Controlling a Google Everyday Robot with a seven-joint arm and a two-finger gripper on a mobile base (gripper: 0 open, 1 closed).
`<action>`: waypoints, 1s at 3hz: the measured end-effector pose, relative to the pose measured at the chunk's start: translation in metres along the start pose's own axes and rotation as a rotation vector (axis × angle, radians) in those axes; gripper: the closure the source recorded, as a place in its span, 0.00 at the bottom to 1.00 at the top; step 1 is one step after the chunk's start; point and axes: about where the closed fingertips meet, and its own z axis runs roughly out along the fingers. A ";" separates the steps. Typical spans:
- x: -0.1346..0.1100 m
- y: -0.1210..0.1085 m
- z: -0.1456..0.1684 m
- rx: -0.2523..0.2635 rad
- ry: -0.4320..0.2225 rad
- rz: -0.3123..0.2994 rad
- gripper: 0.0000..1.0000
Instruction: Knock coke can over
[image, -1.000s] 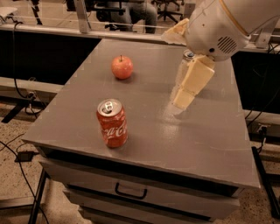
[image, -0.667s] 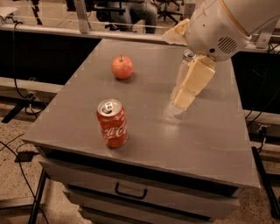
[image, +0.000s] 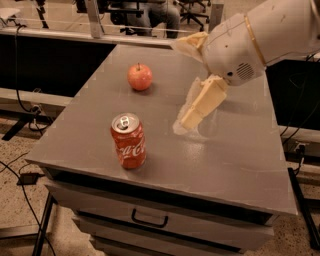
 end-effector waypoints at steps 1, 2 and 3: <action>-0.012 0.002 0.021 0.001 -0.150 -0.008 0.00; -0.021 0.007 0.034 -0.003 -0.237 -0.014 0.00; -0.025 0.018 0.053 -0.017 -0.316 0.003 0.00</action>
Offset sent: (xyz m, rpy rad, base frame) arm -0.0054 0.0534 -0.0139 0.3329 -0.0120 0.1149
